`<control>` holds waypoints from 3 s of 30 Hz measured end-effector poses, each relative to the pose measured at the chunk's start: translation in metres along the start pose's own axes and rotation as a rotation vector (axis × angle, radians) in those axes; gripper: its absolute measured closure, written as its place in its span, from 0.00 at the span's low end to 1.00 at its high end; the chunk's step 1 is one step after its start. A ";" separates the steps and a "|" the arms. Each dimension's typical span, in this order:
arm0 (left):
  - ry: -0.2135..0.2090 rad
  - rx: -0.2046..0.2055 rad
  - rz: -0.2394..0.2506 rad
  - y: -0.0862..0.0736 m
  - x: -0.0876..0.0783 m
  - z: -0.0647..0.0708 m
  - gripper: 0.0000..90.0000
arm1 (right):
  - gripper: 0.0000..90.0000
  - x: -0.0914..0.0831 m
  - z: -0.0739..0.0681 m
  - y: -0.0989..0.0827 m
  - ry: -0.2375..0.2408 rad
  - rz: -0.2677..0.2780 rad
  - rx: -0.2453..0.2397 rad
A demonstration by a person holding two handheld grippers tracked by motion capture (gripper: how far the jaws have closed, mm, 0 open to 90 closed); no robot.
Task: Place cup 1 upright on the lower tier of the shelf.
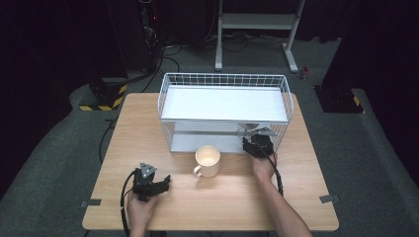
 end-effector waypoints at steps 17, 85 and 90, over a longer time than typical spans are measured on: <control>0.000 0.000 0.000 0.000 0.000 0.000 0.25 | 0.51 0.003 0.006 -0.002 0.002 -0.012 -0.018; 0.001 0.009 -0.003 0.000 0.000 0.000 0.24 | 0.38 -0.072 0.007 -0.007 0.104 0.110 -0.100; 0.001 0.009 -0.003 0.000 0.000 0.000 0.24 | 0.37 -0.077 0.008 -0.008 0.103 0.115 -0.105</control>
Point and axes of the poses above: each handheld gripper's, and its own axes: x roughly forward along the jaws, y roughly out of its top, z roughly to its right, the point moved 8 cm from there along x, roughly forward along the jaws, and after that the axes turned 11 degrees about -x, right-handed, at the moved point
